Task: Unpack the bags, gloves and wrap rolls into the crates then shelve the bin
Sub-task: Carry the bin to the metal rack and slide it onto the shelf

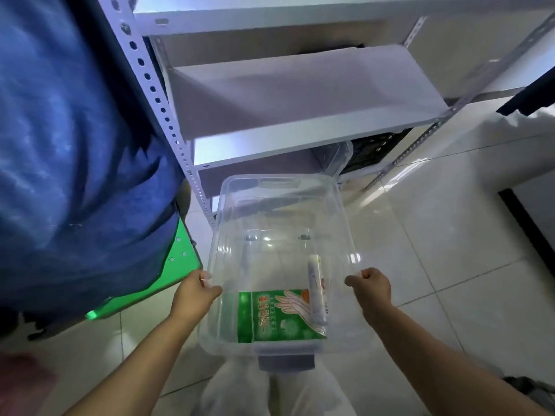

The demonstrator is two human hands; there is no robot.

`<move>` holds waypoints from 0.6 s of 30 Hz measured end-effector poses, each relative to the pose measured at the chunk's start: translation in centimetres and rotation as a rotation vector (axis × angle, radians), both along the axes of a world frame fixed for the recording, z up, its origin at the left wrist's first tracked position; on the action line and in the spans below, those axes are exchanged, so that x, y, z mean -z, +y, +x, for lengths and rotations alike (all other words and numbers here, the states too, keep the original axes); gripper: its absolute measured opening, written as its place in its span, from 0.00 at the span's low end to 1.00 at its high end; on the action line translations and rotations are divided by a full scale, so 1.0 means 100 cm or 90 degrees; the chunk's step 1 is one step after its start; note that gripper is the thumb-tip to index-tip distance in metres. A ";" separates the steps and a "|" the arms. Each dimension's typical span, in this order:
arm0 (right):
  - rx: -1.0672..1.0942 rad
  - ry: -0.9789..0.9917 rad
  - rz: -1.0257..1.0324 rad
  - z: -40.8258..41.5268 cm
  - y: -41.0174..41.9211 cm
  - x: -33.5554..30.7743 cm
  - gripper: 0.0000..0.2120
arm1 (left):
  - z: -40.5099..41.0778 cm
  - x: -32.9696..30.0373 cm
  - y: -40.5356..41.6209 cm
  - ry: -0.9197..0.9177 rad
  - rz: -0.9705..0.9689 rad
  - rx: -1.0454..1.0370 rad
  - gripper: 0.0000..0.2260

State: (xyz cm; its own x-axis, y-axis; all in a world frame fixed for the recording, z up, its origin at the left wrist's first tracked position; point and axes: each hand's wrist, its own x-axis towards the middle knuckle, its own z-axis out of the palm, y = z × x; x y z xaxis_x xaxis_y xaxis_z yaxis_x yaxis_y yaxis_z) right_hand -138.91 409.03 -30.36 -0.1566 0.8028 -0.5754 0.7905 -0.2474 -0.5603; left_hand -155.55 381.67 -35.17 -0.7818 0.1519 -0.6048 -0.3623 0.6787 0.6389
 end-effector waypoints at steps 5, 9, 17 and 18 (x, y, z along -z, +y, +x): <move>-0.023 -0.017 -0.012 -0.046 0.036 0.031 0.08 | -0.029 0.023 0.029 -0.033 -0.003 -0.070 0.09; -0.067 -0.024 -0.015 -0.079 0.071 0.063 0.08 | -0.045 0.048 0.057 -0.038 0.046 -0.160 0.12; -0.114 0.048 0.009 -0.135 0.127 0.149 0.07 | -0.064 0.115 0.108 0.048 0.068 -0.244 0.15; -0.110 0.058 0.009 -0.142 0.132 0.159 0.06 | -0.067 0.124 0.114 0.053 0.068 -0.255 0.17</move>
State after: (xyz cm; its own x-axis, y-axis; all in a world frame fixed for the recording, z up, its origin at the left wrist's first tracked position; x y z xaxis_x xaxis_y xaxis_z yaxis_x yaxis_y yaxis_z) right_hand -153.14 422.18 -46.23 -0.3438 0.7670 -0.5418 0.7667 -0.1040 -0.6336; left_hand -162.25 393.04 -47.54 -0.8378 -0.1151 -0.5337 -0.5274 0.4233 0.7366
